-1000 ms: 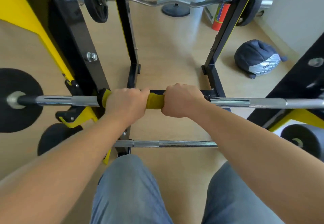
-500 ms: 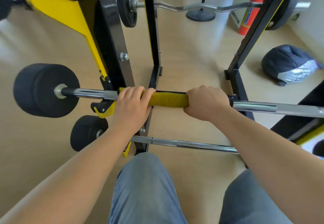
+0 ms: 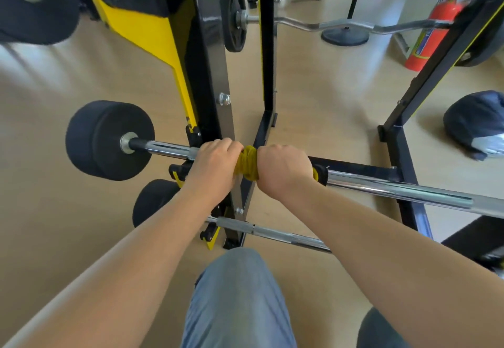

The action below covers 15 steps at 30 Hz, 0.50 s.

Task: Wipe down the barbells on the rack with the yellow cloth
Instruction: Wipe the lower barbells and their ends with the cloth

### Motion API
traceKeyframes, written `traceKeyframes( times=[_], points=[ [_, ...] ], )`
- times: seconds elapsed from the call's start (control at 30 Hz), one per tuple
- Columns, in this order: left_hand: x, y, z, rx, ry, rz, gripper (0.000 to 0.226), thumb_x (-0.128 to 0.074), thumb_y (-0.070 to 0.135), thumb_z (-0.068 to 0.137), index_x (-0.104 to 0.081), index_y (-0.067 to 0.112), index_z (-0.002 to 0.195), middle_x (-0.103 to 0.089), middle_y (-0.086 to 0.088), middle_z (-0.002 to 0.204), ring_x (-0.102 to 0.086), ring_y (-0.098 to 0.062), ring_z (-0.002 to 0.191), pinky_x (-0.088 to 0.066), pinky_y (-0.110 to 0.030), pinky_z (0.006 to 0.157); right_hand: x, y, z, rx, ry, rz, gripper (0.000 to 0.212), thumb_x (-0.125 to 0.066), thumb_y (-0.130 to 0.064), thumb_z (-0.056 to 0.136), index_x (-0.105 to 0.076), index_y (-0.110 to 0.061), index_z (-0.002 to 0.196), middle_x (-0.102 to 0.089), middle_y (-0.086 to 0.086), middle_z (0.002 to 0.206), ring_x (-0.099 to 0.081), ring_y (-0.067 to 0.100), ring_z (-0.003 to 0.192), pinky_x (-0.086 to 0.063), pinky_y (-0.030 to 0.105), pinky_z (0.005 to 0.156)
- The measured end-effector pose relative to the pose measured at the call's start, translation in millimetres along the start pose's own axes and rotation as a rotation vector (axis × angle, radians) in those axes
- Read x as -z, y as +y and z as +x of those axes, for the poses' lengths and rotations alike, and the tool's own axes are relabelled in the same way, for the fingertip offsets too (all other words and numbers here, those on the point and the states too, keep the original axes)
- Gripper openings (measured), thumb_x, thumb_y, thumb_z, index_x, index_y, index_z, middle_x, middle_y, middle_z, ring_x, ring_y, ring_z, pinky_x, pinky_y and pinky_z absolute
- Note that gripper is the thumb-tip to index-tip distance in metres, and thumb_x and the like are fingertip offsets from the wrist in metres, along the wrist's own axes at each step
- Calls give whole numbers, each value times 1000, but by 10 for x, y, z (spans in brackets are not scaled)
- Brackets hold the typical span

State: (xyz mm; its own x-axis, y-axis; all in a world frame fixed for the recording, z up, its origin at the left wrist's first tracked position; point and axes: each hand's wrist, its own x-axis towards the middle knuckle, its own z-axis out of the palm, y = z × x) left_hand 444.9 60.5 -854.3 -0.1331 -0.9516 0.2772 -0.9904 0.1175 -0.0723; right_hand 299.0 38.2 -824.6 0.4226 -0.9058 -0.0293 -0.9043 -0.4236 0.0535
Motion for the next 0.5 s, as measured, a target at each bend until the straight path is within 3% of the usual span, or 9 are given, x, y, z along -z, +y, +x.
traceKeyframes(
  times=[0.1,0.2,0.27,0.33,0.4,0.5],
  points=[
    [67,-2,87,2,-88,41,26,-69,21,87,-55,19,109,-62,-2,104,-60,-21,99,-44,-35,90,103,-107,154,15,-146,118,7,-65,-23,85,-65,-16,88,-57,1,73,-58,18,67,-54,35,68],
    [99,2,80,-15,-95,91,21,-67,25,90,-54,18,106,-63,-1,99,-62,-21,94,-43,-32,84,292,5,360,58,-527,350,35,-78,-41,74,-65,-22,100,-64,2,91,-62,21,83,-55,39,81],
    [112,29,92,-17,-73,139,15,-64,27,92,-56,19,101,-64,0,92,-63,-20,85,-43,-31,77,297,67,411,80,-632,383,36,-80,-40,73,-63,-23,100,-64,3,94,-63,22,86,-55,39,82],
    [119,8,118,-8,-87,164,10,-61,30,95,-60,20,93,-63,1,80,-58,-19,69,-43,-31,70,190,2,407,162,-494,214,18,-72,-32,83,-65,-18,92,-62,2,82,-64,22,79,-55,34,73],
    [126,-21,163,-32,-116,204,16,-55,32,97,-62,20,88,-62,1,72,-55,-19,60,-45,-32,62,77,-75,312,127,-277,79,8,-61,-22,90,-64,-15,88,-59,0,76,-63,22,71,-53,34,64],
    [177,22,204,-11,-155,181,13,-56,30,96,-62,22,89,-64,2,75,-63,-21,67,-48,-34,62,10,-97,110,57,-4,-25,8,-54,-14,93,-54,-16,101,-57,0,79,-59,24,68,-45,35,57]
  ],
)
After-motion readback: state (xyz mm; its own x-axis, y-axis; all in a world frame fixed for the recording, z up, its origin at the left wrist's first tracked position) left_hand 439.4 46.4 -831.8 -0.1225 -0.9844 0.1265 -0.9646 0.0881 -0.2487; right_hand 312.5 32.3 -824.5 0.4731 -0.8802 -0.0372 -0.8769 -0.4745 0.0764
